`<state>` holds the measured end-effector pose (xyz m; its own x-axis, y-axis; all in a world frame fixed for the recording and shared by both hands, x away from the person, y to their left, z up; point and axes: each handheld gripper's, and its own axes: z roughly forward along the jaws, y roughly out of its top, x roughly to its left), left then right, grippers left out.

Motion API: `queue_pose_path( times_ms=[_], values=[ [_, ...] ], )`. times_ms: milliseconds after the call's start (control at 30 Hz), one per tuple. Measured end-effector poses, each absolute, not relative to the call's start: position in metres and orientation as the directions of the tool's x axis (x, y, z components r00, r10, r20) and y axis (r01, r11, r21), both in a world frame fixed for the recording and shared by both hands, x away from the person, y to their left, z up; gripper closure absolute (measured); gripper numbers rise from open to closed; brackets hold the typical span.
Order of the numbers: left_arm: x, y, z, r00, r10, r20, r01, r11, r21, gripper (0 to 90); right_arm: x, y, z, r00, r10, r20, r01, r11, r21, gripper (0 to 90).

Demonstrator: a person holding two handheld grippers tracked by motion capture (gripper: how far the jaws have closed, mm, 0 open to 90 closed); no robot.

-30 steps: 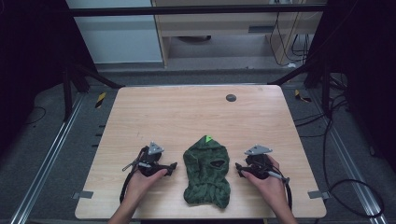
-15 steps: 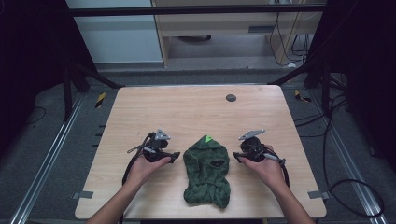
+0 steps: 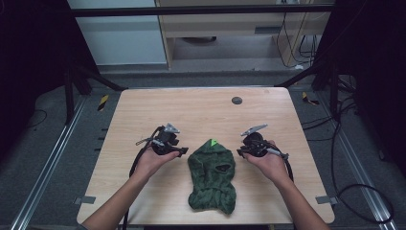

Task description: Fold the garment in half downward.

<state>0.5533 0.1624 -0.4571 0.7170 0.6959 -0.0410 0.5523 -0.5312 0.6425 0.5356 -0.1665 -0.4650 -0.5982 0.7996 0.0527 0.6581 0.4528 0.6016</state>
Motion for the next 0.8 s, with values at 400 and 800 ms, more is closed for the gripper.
queue_pose_path(
  times_ms=[400, 800],
  values=[
    [0.56, 0.153, -0.465, 0.713, 0.698, -0.068, 0.57, -0.52, 0.637, 42.1, 0.548, -0.152, -0.471, -0.596, 0.796, 0.103, 0.671, 0.423, 0.609, 75.2],
    [0.558, 0.147, -0.464, 0.725, 0.687, -0.053, 0.55, -0.53, 0.645, 41.7, 0.551, -0.143, -0.47, -0.607, 0.784, 0.131, 0.668, 0.413, 0.619, 68.9]
  ],
)
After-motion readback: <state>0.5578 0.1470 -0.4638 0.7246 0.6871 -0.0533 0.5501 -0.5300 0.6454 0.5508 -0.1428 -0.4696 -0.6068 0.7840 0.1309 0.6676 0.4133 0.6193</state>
